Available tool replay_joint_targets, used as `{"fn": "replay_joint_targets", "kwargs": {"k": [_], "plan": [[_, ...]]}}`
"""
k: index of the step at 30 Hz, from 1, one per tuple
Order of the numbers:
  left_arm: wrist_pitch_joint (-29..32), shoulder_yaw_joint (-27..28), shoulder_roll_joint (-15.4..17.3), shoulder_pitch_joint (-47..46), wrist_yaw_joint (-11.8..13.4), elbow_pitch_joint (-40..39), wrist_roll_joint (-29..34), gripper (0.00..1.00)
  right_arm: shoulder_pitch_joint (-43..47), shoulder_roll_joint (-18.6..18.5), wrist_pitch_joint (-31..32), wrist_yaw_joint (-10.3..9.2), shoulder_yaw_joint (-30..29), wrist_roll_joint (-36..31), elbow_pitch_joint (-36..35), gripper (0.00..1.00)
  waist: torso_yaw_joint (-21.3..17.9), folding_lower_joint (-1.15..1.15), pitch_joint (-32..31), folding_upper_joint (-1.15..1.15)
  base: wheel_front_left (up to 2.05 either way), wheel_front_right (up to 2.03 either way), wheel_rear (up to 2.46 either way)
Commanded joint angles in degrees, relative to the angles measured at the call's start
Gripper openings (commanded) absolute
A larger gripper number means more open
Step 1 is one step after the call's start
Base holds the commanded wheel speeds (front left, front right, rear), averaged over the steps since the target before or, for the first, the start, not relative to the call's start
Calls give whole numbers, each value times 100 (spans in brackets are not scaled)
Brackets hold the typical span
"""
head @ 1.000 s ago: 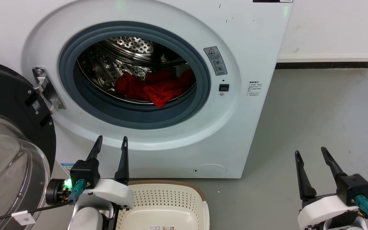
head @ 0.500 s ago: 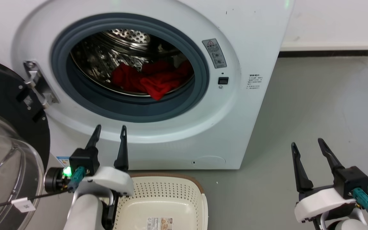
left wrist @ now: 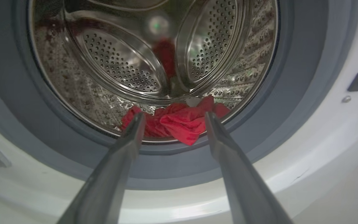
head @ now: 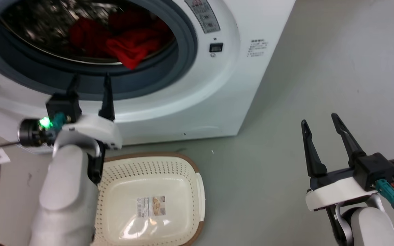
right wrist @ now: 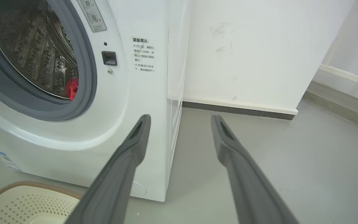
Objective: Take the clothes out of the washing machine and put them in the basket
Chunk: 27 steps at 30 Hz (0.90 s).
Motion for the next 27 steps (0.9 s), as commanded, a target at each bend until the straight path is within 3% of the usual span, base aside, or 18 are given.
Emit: {"fn": "replay_joint_targets", "kwargs": {"k": [1,15,27], "plan": [[-15,19,89,-240,-25,138,19,100,-155,14,-68,-4,27,81,34,100,-319,-1,499,0,0,0,0],[297,93,1098,-2279,-79,1840,89,100,-698,16,-345,-4,325,521,433,100,-1189,-1,1619,0,0,0,0],[1669,-254,1903,-3986,-341,2732,301,100,-945,14,-353,-5,619,872,387,100,-1652,-1,2079,0,0,0,0]]}}
